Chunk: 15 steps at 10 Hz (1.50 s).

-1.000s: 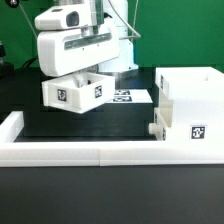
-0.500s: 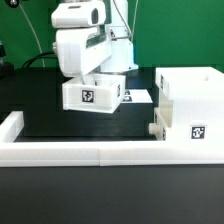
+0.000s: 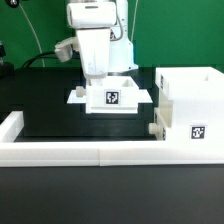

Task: Assemble drawer

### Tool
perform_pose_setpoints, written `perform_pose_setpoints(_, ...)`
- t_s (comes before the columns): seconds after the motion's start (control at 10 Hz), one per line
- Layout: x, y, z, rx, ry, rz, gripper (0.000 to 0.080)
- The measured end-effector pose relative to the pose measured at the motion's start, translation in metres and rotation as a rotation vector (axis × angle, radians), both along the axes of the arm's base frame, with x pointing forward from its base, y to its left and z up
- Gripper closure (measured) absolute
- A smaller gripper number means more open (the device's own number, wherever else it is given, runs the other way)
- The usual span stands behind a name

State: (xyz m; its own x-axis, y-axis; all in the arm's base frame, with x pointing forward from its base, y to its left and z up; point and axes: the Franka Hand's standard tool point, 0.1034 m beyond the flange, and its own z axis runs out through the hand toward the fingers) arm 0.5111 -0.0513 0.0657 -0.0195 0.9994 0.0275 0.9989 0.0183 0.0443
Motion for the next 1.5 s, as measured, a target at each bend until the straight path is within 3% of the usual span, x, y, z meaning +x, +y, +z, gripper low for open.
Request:
perform_pose_setpoints(0.6,0.004,0.004,0.001,0.002,-0.001,-0.029,0.0757)
perform_pose_setpoints(1.0,0.016,0.022,-0.003,0.013,-0.001,-0.066,0.0757)
perform_pose_setpoints(1.5,0.018,0.038,-0.008,0.025,0.008,-0.092,0.0756)
